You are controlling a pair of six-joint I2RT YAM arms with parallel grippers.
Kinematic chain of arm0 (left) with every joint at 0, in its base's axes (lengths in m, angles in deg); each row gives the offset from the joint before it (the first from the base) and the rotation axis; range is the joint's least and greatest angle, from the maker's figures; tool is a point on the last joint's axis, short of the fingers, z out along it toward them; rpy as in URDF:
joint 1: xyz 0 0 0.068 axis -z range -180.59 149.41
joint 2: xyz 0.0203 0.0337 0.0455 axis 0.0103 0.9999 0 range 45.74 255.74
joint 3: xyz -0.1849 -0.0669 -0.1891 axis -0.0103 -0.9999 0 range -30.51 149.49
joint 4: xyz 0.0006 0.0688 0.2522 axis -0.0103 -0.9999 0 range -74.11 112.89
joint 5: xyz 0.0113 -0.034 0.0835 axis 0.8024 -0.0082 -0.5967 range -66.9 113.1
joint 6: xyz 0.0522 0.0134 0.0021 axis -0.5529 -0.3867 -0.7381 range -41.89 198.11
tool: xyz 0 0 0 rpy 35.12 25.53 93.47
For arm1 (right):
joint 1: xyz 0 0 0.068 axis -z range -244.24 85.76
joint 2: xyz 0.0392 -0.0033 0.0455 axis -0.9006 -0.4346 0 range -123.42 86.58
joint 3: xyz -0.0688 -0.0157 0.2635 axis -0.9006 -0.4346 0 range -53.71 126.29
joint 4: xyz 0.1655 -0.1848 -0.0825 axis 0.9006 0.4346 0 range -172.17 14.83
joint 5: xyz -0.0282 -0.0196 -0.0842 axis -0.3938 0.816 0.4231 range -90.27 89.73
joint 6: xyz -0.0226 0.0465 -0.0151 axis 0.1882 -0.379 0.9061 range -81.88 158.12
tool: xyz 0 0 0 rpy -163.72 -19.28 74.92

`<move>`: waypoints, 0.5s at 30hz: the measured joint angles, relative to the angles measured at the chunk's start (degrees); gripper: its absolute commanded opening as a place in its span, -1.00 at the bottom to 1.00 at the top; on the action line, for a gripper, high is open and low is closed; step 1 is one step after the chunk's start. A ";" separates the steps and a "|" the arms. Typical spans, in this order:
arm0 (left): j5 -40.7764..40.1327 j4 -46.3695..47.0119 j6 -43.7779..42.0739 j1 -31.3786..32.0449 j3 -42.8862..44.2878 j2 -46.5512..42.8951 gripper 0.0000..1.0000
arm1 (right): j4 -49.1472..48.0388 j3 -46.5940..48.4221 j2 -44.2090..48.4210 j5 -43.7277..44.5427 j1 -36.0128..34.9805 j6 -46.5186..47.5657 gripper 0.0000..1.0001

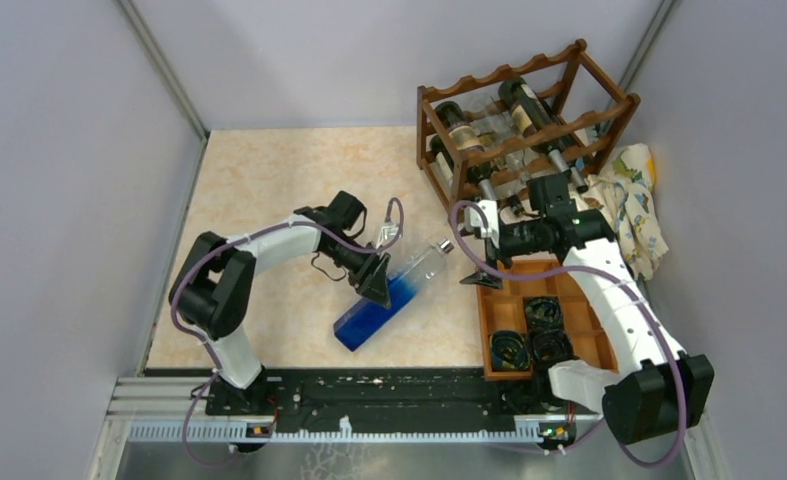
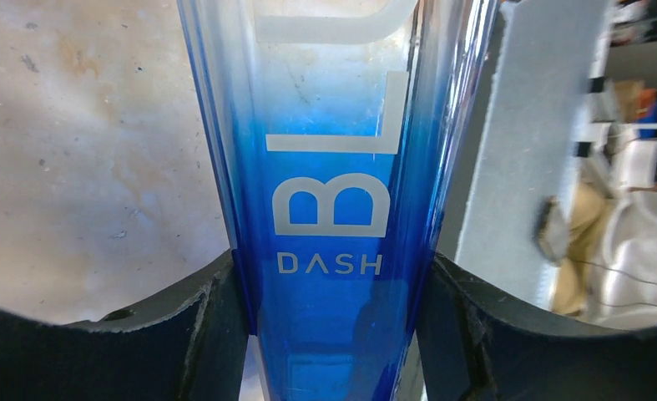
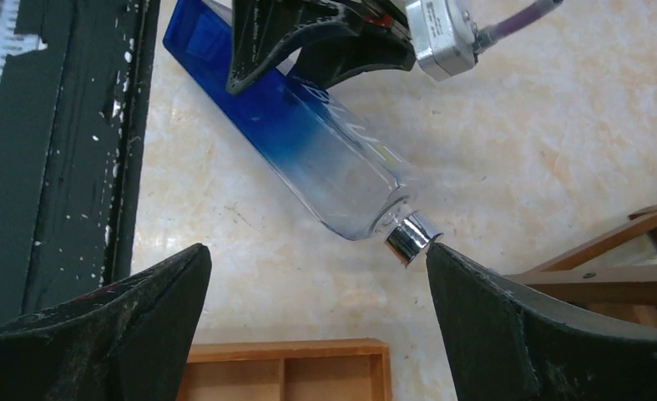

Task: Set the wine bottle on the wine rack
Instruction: Pick up the wine bottle from the center of the board.

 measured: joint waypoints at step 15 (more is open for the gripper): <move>-17.53 0.44 -5.88 9.03 -0.85 -13.40 -1.00 | -9.81 0.59 -7.52 5.88 -9.97 -20.20 0.97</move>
